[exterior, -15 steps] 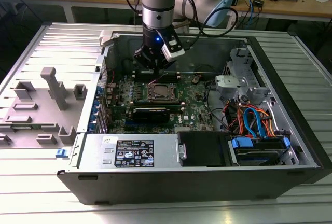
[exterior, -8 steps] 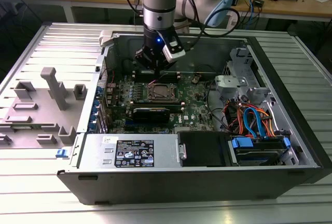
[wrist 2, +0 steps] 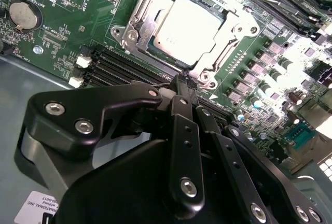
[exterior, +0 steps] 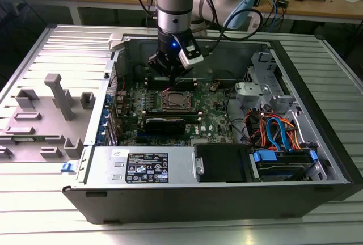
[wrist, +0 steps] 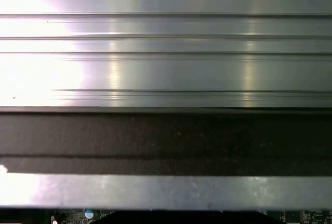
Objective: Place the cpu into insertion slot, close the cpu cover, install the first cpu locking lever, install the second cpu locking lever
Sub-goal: 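Install the first cpu locking lever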
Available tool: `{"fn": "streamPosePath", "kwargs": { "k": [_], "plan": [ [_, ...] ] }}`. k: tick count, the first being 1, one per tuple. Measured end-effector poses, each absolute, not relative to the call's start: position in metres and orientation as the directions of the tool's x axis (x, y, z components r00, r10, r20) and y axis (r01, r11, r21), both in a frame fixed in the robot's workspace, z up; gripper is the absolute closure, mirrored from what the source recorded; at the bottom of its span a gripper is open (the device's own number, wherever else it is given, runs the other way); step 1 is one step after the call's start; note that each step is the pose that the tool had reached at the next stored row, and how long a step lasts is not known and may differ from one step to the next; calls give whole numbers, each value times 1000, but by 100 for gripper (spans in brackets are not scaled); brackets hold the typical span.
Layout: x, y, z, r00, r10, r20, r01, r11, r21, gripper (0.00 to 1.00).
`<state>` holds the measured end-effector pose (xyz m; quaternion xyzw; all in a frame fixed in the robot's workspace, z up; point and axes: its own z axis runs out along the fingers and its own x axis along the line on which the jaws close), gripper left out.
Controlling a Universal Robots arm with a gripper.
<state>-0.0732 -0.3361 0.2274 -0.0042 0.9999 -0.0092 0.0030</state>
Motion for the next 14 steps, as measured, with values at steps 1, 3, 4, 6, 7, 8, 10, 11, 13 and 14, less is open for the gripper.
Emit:
{"fn": "streamPosePath", "kwargs": {
  "k": [1, 3, 4, 6, 7, 8, 10, 11, 13, 14],
  "plan": [
    [-73, -336, 227, -1000, -9, -6, -9, 1000, -18, 89],
    [-72, -335, 227, -1000, -9, -6, -9, 1000, -18, 89],
    [-72, -335, 226, -1000, -9, -6, -9, 1000, -18, 89],
    [-71, -335, 226, -1000, -9, -6, -9, 1000, -18, 89],
    [-70, -335, 226, -1000, -9, -6, -9, 1000, -18, 89],
    [-70, -335, 225, -1000, -9, -6, -9, 1000, -19, 89],
    [-69, -334, 225, -1000, -9, -6, -9, 1000, -18, 89],
    [-68, -334, 224, -1000, -9, -6, -9, 1000, -18, 89],
    [-67, -334, 223, -1000, -9, -6, -9, 1000, -18, 89],
    [-66, -334, 222, -1000, -9, -6, -9, 1000, -18, 89]
  ]
}}
